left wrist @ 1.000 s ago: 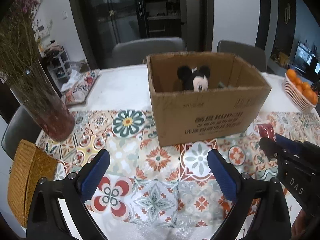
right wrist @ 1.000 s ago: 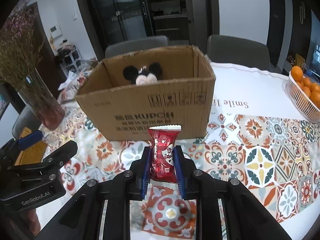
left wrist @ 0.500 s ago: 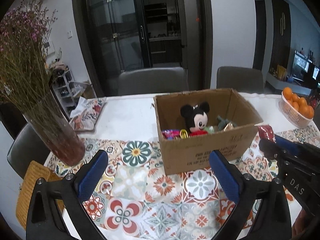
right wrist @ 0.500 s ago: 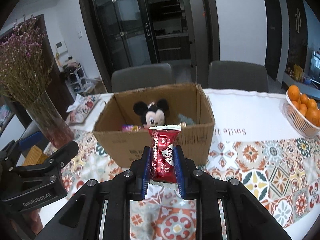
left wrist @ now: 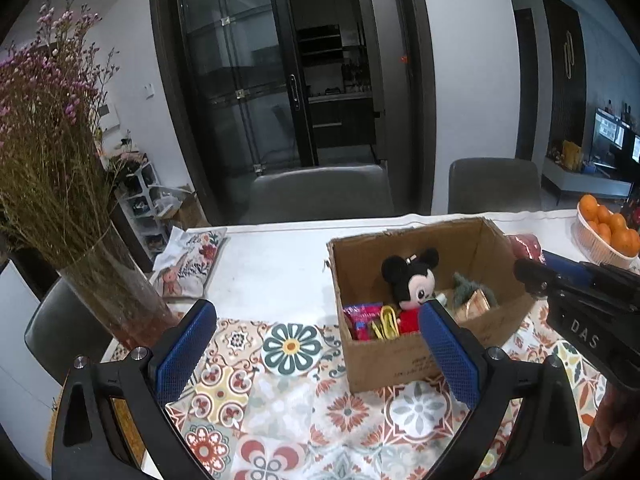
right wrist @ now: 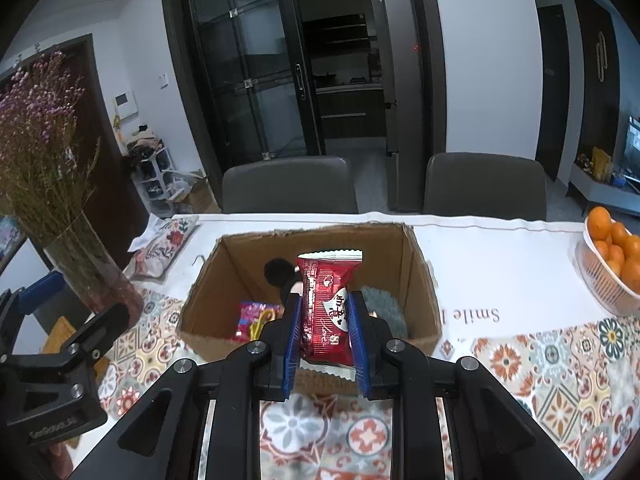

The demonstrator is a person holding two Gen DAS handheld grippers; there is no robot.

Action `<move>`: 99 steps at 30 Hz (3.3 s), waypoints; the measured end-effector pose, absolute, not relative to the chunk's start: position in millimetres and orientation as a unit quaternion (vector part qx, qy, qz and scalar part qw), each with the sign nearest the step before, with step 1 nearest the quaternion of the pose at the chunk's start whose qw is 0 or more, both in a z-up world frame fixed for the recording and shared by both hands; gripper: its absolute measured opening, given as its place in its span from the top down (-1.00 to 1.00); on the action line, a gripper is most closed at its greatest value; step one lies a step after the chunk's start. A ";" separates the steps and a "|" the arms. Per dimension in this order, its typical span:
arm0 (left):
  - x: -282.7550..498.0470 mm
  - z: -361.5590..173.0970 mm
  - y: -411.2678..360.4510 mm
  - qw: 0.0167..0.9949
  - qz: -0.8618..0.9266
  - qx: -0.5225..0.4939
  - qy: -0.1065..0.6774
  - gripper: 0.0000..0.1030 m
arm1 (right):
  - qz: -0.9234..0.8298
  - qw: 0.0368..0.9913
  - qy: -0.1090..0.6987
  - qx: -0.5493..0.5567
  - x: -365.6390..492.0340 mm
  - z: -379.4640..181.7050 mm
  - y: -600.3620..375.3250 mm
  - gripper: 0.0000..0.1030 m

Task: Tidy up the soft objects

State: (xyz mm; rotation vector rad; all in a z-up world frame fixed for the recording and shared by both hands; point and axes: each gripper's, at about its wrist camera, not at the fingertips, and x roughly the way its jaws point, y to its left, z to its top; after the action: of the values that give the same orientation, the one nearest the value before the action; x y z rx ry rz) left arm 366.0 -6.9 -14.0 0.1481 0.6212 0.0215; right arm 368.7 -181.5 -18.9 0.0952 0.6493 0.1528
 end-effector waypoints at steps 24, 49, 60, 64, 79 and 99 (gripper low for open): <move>363.7 -9.7 12.7 0.952 0.022 0.048 0.303 -1.00 | 0.046 0.948 0.314 0.022 370.4 -7.8 -172.9 0.03; 231.4 33.7 20.0 0.968 -0.045 0.064 0.239 -1.00 | -0.042 0.961 0.273 0.035 196.8 32.6 -170.6 -0.54; 166.6 36.4 5.8 0.966 -0.049 0.048 0.251 -1.00 | -0.031 0.962 0.268 0.032 135.7 36.0 -188.0 -0.60; 140.2 38.0 2.3 0.967 -0.047 0.044 0.247 -1.00 | -0.025 0.963 0.267 0.033 111.1 36.1 -192.8 -0.61; 52.3 44.1 -9.1 0.969 -0.053 0.037 0.240 -1.00 | -0.020 0.967 0.251 0.037 26.0 43.4 -204.8 -0.68; 9.0 54.3 -17.9 0.974 -0.049 0.047 0.216 -1.00 | -0.012 0.970 0.242 0.038 -9.2 48.9 -210.2 -0.68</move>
State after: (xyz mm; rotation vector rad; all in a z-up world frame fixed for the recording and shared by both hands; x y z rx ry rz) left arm 9.0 -17.9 54.3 0.0948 0.4366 -0.0997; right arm -9.2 -210.2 48.9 0.0758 0.4886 -0.0249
